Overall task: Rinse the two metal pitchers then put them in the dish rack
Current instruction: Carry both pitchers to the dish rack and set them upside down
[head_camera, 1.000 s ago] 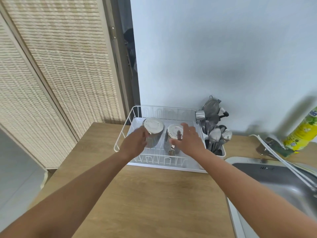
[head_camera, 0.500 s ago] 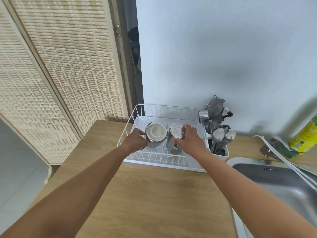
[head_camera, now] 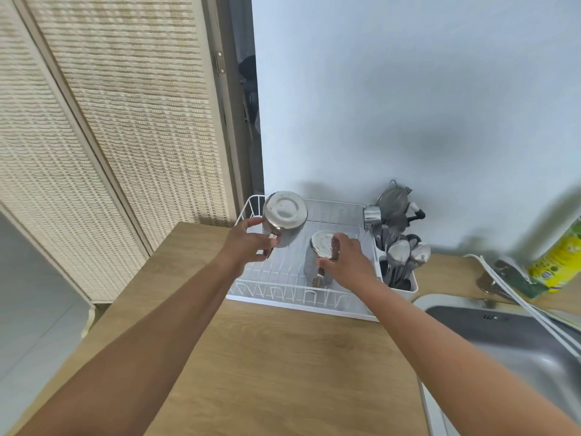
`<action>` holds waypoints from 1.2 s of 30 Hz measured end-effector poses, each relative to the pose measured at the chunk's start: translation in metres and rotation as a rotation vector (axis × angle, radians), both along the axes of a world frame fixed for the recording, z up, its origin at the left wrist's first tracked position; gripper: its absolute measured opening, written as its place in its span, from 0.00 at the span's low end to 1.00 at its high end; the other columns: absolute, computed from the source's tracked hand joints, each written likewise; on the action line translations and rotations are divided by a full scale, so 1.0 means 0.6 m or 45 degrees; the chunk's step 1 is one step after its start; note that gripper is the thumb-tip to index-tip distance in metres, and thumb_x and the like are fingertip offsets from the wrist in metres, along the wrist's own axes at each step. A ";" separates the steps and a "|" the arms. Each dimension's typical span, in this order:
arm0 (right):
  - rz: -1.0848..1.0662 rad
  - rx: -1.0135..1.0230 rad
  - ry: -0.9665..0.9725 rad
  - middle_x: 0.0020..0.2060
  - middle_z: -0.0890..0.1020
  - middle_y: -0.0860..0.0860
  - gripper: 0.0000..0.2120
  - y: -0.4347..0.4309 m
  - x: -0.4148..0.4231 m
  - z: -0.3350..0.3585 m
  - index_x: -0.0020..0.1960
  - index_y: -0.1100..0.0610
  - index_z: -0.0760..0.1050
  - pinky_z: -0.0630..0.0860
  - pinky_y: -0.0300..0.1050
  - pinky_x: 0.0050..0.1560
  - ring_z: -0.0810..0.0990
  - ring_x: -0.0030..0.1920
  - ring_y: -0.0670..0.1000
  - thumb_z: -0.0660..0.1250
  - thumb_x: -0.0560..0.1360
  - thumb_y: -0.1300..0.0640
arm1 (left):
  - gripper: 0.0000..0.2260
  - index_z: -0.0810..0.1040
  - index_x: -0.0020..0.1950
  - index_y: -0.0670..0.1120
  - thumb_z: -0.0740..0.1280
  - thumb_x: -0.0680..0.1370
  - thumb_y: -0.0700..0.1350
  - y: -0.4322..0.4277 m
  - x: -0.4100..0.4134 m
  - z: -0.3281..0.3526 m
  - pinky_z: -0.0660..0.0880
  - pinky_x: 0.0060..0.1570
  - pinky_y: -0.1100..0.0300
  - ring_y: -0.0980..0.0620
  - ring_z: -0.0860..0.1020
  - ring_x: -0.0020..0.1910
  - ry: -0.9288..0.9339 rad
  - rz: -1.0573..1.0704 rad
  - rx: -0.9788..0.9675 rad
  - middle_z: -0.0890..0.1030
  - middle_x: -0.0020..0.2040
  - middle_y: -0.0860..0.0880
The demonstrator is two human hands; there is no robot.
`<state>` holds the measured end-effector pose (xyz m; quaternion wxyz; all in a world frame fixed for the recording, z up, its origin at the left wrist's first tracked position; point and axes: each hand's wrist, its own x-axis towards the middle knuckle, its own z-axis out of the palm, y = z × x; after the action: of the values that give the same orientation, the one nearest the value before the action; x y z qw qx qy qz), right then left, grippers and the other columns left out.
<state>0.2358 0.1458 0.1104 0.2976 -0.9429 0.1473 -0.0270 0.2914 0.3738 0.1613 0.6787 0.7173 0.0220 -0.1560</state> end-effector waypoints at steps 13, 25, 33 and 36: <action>0.012 -0.013 -0.006 0.61 0.69 0.53 0.29 -0.002 0.003 -0.003 0.67 0.49 0.63 0.78 0.54 0.54 0.80 0.51 0.58 0.69 0.72 0.43 | 0.32 0.70 0.71 0.46 0.77 0.69 0.34 -0.044 -0.031 -0.016 0.82 0.38 0.53 0.47 0.78 0.36 0.013 0.135 -0.063 0.82 0.49 0.41; 0.017 -0.019 -0.013 0.63 0.69 0.53 0.30 -0.007 0.005 -0.007 0.68 0.49 0.63 0.77 0.54 0.54 0.80 0.53 0.58 0.69 0.71 0.41 | 0.31 0.75 0.67 0.48 0.77 0.66 0.34 -0.061 -0.042 -0.049 0.80 0.43 0.49 0.47 0.75 0.32 0.015 0.178 0.023 0.81 0.36 0.44; 0.032 -0.034 -0.021 0.64 0.68 0.52 0.30 -0.008 0.005 -0.009 0.69 0.49 0.62 0.77 0.53 0.55 0.79 0.55 0.58 0.69 0.72 0.41 | 0.27 0.75 0.66 0.50 0.75 0.70 0.34 -0.048 -0.039 -0.040 0.82 0.47 0.45 0.47 0.79 0.39 -0.023 0.233 -0.047 0.84 0.43 0.42; 0.030 -0.030 -0.021 0.64 0.69 0.52 0.30 -0.008 0.005 -0.009 0.69 0.49 0.62 0.77 0.53 0.54 0.79 0.54 0.58 0.69 0.72 0.41 | 0.28 0.74 0.67 0.50 0.75 0.71 0.34 -0.047 -0.037 -0.033 0.82 0.47 0.48 0.48 0.80 0.41 -0.069 0.223 -0.090 0.84 0.43 0.43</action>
<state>0.2391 0.1408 0.1052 0.2881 -0.9477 0.1332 -0.0330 0.2691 0.3454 0.1415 0.7150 0.6922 0.0607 -0.0771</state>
